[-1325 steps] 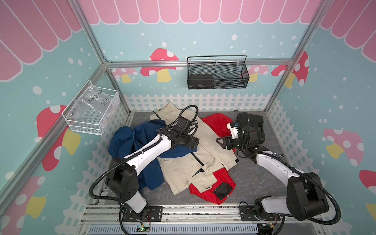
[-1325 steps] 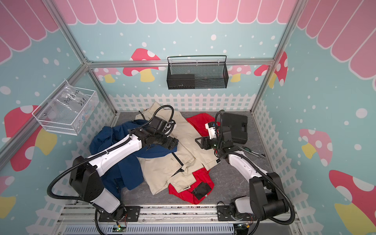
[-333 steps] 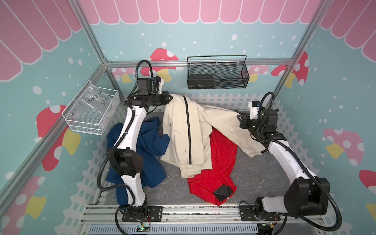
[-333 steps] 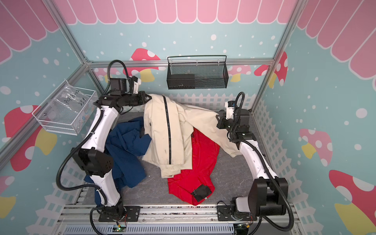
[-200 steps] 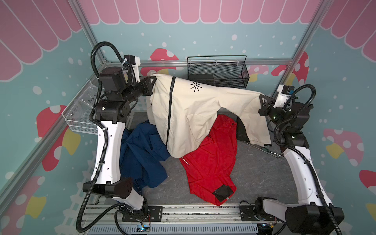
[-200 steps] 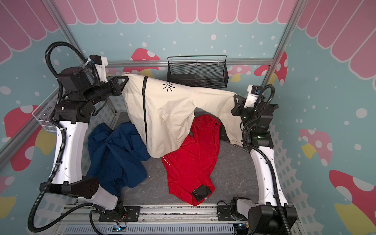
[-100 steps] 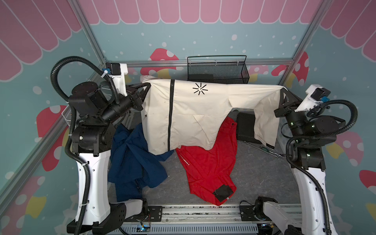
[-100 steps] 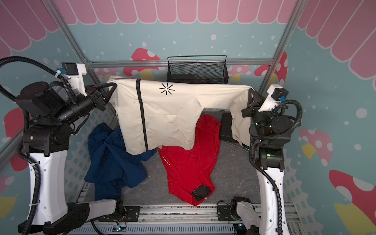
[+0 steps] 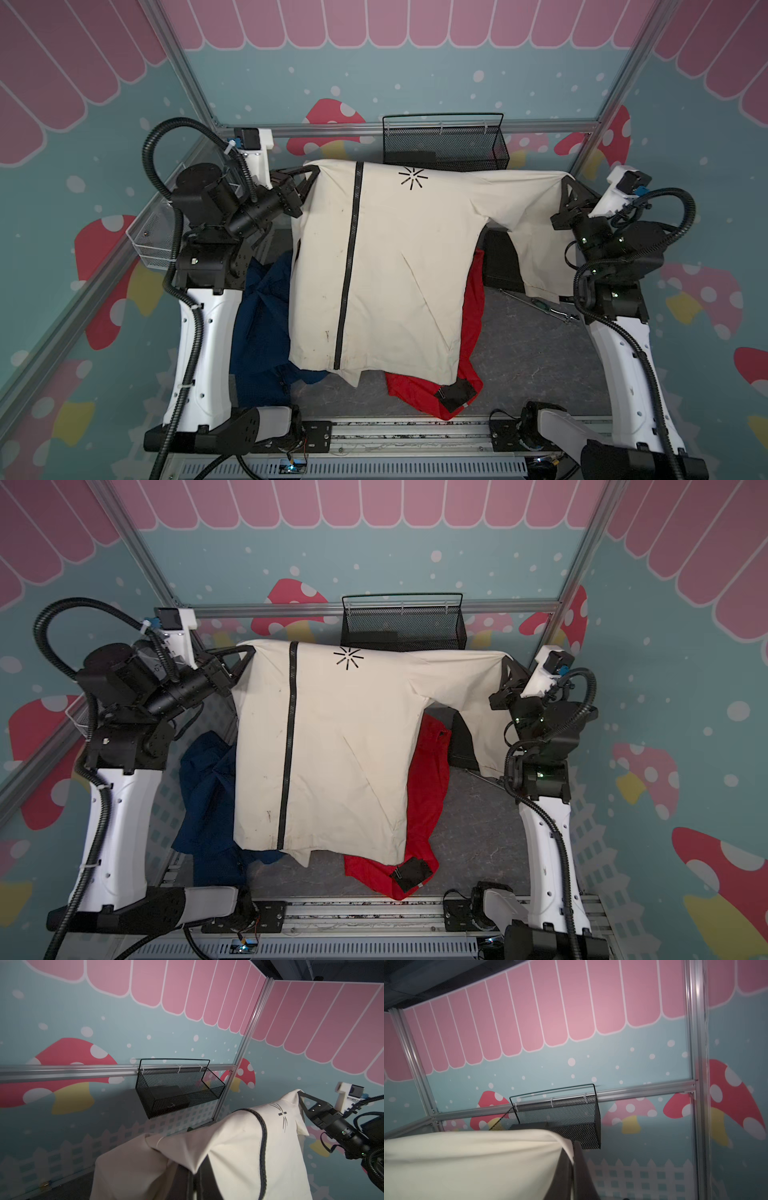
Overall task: Unzip the jacket
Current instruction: Flatten out the jacket.
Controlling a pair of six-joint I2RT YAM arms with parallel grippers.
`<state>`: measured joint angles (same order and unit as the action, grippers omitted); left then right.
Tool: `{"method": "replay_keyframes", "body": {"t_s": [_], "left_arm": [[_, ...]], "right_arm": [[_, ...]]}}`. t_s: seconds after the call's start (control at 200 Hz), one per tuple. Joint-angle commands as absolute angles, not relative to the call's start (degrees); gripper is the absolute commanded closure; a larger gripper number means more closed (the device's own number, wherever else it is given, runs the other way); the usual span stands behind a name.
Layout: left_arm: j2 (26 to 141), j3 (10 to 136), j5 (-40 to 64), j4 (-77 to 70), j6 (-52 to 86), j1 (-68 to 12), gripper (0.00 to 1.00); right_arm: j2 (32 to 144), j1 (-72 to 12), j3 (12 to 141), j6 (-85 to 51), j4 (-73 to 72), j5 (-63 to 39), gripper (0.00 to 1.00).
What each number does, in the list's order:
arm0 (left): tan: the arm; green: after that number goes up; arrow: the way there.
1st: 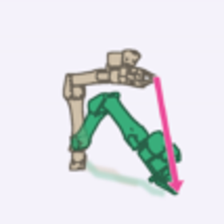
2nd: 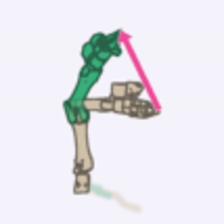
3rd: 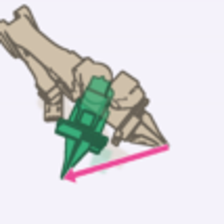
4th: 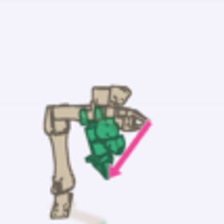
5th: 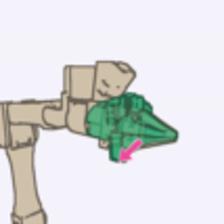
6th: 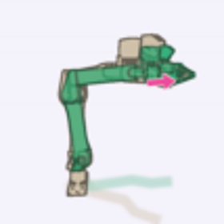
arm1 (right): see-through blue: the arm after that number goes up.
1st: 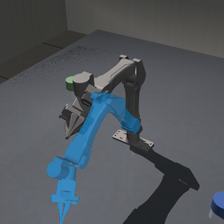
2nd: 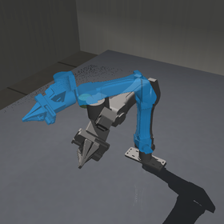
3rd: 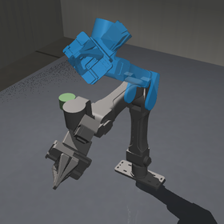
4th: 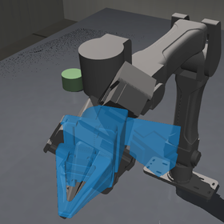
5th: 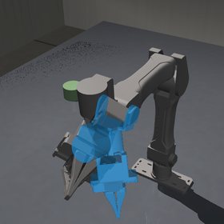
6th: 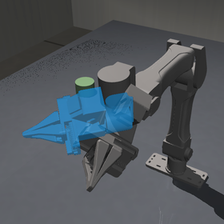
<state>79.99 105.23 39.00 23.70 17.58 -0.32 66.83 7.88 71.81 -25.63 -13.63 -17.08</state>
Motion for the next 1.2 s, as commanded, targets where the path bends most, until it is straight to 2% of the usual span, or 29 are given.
{"method": "replay_keyframes", "body": {"t_s": [0.0,0.045,0.085,0.135,0.155,0.175,0.29,0.455,0.696,0.801,0.991,1.106,1.196], "left_arm": [[86.40,102.95,39.94,15.32,20.84,-0.53,0.87],[90.16,103.64,39.69,15.18,20.52,-1.19,0.67],[93.58,105.10,38.87,16.61,20.53,-1.42,0.51],[97.15,106.79,37.14,19.11,20.62,-1.41,0.23],[98.07,107.22,36.36,20.12,20.27,-1.42,0.03],[98.77,107.45,35.62,21.46,19.60,-1.32,0.00],[95.17,102.50,30.23,27.87,14.21,-1.41,0.00],[83.00,87.41,22.18,36.22,13.58,-0.97,0.03],[73.49,75.42,19.87,50.45,15.62,-0.97,0.20],[73.25,70.76,18.59,54.36,17.09,-0.97,0.26],[75.14,63.43,16.09,55.90,18.11,-0.97,0.30],[75.66,61.01,11.01,56.23,17.67,-1.14,0.33],[76.61,60.30,7.05,56.40,18.37,-1.35,0.38]], "right_arm": [[75.15,8.96,68.65,-23.91,-14.33,-16.88,1.00],[79.15,8.98,68.15,-22.74,-17.18,-21.21,1.00],[82.82,9.05,68.66,-21.79,-18.57,-25.13,0.91],[86.53,9.05,70.24,-21.15,-17.10,-28.55,0.59],[87.45,9.01,70.86,-20.62,-15.82,-29.20,0.51],[87.84,9.01,71.28,-19.99,-14.34,-29.12,0.44],[85.48,9.05,70.58,-18.38,-5.00,-26.14,0.28],[80.26,8.63,66.34,-19.93,4.84,-29.75,0.26],[72.58,6.92,54.96,-26.54,7.24,-37.05,0.38],[71.14,5.32,51.16,-27.38,8.60,-40.48,0.42],[72.20,2.84,45.85,-26.06,11.94,-39.89,0.48],[73.47,0.59,43.31,-25.49,11.62,-40.62,0.54],[74.74,-1.53,42.42,-24.81,11.57,-40.52,0.56]]}}
